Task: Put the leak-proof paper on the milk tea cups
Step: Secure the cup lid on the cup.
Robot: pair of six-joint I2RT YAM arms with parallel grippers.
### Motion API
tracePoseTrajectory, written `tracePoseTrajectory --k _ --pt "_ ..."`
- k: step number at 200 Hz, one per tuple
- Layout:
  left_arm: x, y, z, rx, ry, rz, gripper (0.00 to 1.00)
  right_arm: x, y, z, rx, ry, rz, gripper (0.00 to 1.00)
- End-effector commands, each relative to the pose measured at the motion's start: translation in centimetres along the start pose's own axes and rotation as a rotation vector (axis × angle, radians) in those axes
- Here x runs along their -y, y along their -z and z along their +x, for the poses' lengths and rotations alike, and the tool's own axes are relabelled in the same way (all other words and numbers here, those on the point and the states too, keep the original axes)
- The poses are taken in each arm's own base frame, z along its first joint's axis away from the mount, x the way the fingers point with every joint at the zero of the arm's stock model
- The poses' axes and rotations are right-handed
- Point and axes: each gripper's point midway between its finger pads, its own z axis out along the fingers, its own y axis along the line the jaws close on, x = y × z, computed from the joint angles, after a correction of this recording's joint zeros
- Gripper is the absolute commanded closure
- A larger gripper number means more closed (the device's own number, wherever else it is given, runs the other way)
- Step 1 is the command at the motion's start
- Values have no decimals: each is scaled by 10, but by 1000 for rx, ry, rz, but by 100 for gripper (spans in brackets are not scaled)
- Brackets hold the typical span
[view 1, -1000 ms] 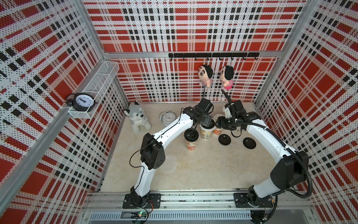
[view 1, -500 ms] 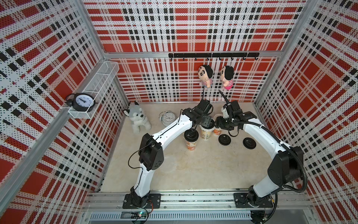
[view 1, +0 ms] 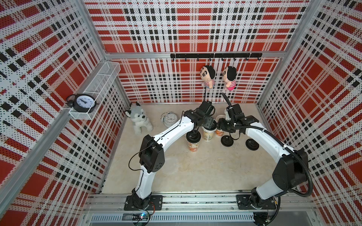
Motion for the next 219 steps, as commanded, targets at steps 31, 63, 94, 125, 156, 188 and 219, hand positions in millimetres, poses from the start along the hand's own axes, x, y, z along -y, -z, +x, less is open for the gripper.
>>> tracePoseTrajectory --k 31,63,94,125,156,188,219 --pt "-2 -15 60 -205 -72 -22 27 24 -15 46 -133 -39 105 46" --pt "-2 -14 61 -203 -71 -19 27 34 -21 60 -157 -63 144 48" --pt "-3 -14 61 -202 -73 -17 27 43 -28 85 -201 -73 182 48" --pt "-4 -12 62 -200 -72 -17 27 52 -36 112 -256 -73 216 49" --pt "-6 -12 63 -202 -72 -19 27 50 -37 116 -262 -68 214 49" --pt "-8 -13 65 -205 -68 -22 27 35 -29 98 -222 -60 172 48" --pt "-11 -13 68 -207 -61 -23 27 13 -18 73 -155 -55 97 47"
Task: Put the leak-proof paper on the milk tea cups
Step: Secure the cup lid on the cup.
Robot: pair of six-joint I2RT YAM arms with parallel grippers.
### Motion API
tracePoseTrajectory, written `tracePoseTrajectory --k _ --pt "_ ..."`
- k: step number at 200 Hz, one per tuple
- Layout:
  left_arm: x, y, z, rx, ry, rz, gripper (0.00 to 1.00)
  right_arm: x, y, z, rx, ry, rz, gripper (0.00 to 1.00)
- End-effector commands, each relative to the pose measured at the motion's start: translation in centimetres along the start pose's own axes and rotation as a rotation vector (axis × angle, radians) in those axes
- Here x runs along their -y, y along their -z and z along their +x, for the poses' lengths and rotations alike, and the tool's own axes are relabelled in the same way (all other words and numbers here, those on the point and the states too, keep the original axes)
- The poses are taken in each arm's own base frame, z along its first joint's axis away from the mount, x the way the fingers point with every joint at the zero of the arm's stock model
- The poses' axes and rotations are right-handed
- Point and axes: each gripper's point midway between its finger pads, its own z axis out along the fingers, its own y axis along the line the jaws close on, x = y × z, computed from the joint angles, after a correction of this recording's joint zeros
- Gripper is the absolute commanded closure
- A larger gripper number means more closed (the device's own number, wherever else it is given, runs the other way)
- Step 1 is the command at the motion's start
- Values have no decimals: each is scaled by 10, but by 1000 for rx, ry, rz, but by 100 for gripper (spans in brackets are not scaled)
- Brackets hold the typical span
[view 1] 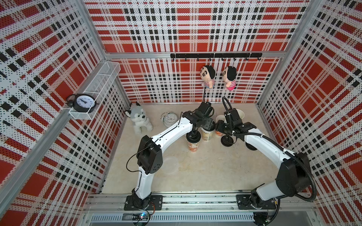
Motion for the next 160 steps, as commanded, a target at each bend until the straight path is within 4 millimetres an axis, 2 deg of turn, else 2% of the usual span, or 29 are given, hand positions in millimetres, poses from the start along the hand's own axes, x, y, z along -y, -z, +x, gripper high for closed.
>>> tracePoseTrajectory --k 1,39,66,115,160 --pt "-11 -19 62 -211 -60 -39 27 23 -5 61 -238 46 101 47" --pt "-17 -22 65 -219 -48 -42 27 -19 19 17 -108 65 -29 45" --pt "-19 -23 65 -219 -42 -41 28 -38 35 -5 -54 81 -81 44" --pt "-16 -23 62 -215 -40 -28 28 -49 47 -17 -19 82 -117 46" --pt "-14 -22 62 -213 -41 -24 28 -44 33 -17 -27 69 -78 49"
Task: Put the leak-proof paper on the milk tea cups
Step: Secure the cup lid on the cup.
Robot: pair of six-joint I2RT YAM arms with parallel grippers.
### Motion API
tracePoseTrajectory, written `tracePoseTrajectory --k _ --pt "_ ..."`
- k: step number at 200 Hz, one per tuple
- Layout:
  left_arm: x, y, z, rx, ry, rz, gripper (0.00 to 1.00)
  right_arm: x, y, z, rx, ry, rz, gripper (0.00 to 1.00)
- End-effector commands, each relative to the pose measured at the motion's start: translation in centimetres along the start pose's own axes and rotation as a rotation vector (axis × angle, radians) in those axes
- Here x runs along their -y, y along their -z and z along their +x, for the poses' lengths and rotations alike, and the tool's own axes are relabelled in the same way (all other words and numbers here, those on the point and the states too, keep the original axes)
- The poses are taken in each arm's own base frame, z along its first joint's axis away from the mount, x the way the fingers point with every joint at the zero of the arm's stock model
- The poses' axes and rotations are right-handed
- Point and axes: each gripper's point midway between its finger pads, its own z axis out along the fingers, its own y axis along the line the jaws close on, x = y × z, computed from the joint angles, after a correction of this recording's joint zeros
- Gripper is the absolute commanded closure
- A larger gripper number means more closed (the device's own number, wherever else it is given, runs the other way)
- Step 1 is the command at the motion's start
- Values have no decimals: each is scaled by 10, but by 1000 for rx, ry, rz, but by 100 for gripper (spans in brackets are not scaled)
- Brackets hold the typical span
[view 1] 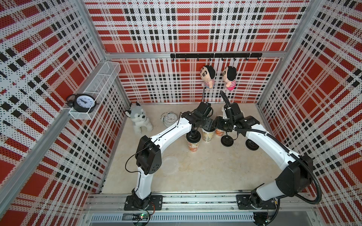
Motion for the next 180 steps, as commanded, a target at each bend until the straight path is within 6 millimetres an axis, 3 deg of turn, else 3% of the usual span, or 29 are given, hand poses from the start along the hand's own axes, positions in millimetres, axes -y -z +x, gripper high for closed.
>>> tracePoseTrajectory --k 1,113,180 --pt "-15 -22 62 -215 -51 -62 28 -1 -4 -3 6 -2 13 50" --pt "-11 -18 56 -200 -53 -43 29 22 -42 14 -50 -25 97 55" --pt "-8 3 15 -98 -17 -17 29 37 -46 31 -90 -37 138 55"
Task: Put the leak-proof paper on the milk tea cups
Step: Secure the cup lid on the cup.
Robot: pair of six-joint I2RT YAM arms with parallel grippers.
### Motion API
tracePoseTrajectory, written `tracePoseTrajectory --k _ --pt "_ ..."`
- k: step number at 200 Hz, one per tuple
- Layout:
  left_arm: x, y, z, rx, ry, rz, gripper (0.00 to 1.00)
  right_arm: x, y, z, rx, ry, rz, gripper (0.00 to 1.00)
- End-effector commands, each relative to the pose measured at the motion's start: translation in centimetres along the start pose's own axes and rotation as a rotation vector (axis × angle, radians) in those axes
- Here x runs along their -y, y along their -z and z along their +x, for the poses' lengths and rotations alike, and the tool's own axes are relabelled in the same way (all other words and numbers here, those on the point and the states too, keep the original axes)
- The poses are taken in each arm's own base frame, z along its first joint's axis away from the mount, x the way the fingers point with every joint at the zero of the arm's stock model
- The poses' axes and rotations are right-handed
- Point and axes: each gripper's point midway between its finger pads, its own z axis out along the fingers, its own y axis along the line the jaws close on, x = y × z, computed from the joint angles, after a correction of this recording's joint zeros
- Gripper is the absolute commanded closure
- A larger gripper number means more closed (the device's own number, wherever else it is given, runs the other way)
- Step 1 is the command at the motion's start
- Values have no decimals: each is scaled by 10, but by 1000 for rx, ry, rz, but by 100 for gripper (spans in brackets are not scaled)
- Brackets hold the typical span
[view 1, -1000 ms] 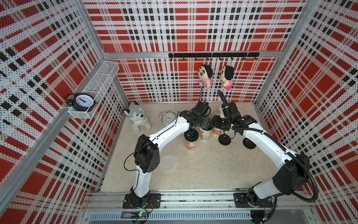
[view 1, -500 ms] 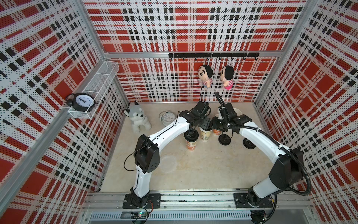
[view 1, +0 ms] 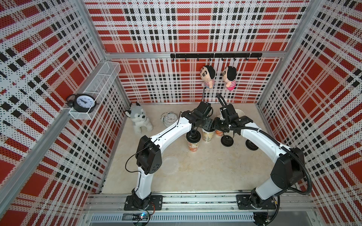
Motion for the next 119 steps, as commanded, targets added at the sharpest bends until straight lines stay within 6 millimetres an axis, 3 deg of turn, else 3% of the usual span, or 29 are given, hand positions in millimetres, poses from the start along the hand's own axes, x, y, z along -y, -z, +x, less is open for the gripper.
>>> tracePoseTrajectory --k 1,16,33,42,119 --pt "-6 -2 14 -77 -15 -13 29 24 -12 25 -69 -8 87 55" --pt "-4 -1 14 -78 -15 -1 36 26 -13 28 -75 -10 90 55" --pt "-2 -4 17 -88 -15 11 59 27 -14 30 -79 -10 92 55" --pt "-1 -6 19 -95 -14 13 64 27 -14 30 -81 -11 93 56" --pt "-11 13 -6 -11 44 13 64 30 -17 33 -94 -12 103 56"
